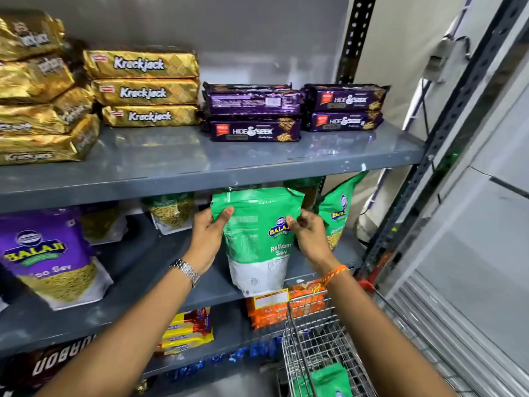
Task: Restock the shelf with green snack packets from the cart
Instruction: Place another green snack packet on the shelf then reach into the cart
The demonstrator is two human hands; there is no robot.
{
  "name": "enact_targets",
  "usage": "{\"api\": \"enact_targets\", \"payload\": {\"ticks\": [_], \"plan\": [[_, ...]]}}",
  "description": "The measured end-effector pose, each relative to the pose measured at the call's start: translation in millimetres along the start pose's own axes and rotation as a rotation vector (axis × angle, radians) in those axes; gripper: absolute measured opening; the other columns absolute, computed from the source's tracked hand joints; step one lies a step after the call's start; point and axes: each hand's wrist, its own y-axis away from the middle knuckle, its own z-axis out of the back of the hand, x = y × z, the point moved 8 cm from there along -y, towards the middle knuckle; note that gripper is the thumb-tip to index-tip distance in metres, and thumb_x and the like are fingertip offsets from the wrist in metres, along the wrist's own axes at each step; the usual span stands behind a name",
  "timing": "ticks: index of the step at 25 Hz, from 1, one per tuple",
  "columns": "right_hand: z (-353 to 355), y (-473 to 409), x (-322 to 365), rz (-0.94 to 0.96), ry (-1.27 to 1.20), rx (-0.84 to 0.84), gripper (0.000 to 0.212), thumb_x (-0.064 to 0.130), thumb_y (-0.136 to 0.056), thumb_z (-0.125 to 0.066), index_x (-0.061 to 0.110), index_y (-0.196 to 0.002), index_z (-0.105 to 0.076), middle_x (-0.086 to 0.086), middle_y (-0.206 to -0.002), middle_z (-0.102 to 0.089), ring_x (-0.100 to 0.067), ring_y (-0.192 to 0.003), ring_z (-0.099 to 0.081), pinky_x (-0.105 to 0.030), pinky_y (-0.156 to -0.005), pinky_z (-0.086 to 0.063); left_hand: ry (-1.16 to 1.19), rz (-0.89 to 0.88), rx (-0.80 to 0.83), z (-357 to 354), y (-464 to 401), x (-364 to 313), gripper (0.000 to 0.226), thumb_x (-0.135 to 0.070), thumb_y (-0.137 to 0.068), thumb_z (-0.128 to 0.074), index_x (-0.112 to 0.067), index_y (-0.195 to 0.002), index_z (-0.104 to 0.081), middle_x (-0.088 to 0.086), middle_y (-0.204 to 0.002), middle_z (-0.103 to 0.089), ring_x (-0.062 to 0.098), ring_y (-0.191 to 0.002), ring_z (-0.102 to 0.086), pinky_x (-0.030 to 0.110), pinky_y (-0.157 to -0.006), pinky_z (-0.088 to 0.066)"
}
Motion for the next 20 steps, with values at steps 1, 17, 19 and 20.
{"api": "enact_targets", "payload": {"ticks": [1, 17, 19, 20], "plan": [[-9, -7, -3, -0.004, 0.0, 0.0, 0.021, -0.005, -0.095, -0.055, -0.004, -0.112, -0.067, -0.008, -0.103, -0.072, 0.005, -0.077, -0.067, -0.016, -0.077, -0.056, -0.018, -0.009, 0.002, 6, -8, -5, 0.018, -0.005, -0.096, -0.057, -0.015, -0.098, -0.071, 0.012, -0.111, -0.071, 0.028, -0.11, -0.062, 0.051, -0.105, -0.047], [-42, -15, -75, -0.242, 0.151, 0.29, 0.068, -0.015, -0.068, -0.048, 0.003, -0.134, -0.051, -0.001, -0.113, -0.067, 0.009, -0.084, -0.068, -0.006, -0.06, -0.05, 0.08, 0.627, -0.184, 6, 26, 113, 0.046, -0.045, -0.095, -0.055, -0.017, -0.131, -0.054, 0.002, -0.141, -0.059, 0.021, -0.114, -0.062, 0.037, -0.096, -0.049], [-42, -8, -88, -0.264, 0.197, 0.291, 0.066, -0.026, -0.077, -0.042, 0.0, -0.137, -0.046, -0.005, -0.118, -0.064, 0.002, -0.089, -0.065, -0.006, -0.06, -0.048, 0.071, 0.691, -0.273, -1, 36, 126, 0.054, -0.055, -0.093, -0.05, -0.019, -0.133, -0.048, 0.003, -0.144, -0.053, 0.024, -0.122, -0.059, 0.046, -0.099, -0.049], [-41, -5, -94, -0.269, 0.21, 0.28, 0.064, -0.028, -0.079, -0.04, 0.0, -0.136, -0.046, -0.006, -0.117, -0.064, -0.005, -0.093, -0.063, -0.007, -0.061, -0.048, 0.07, 0.687, -0.296, -2, 36, 127, 0.057, -0.058, -0.093, -0.048, -0.022, -0.137, -0.045, 0.002, -0.146, -0.051, 0.026, -0.129, -0.055, 0.05, -0.105, -0.045]]}}
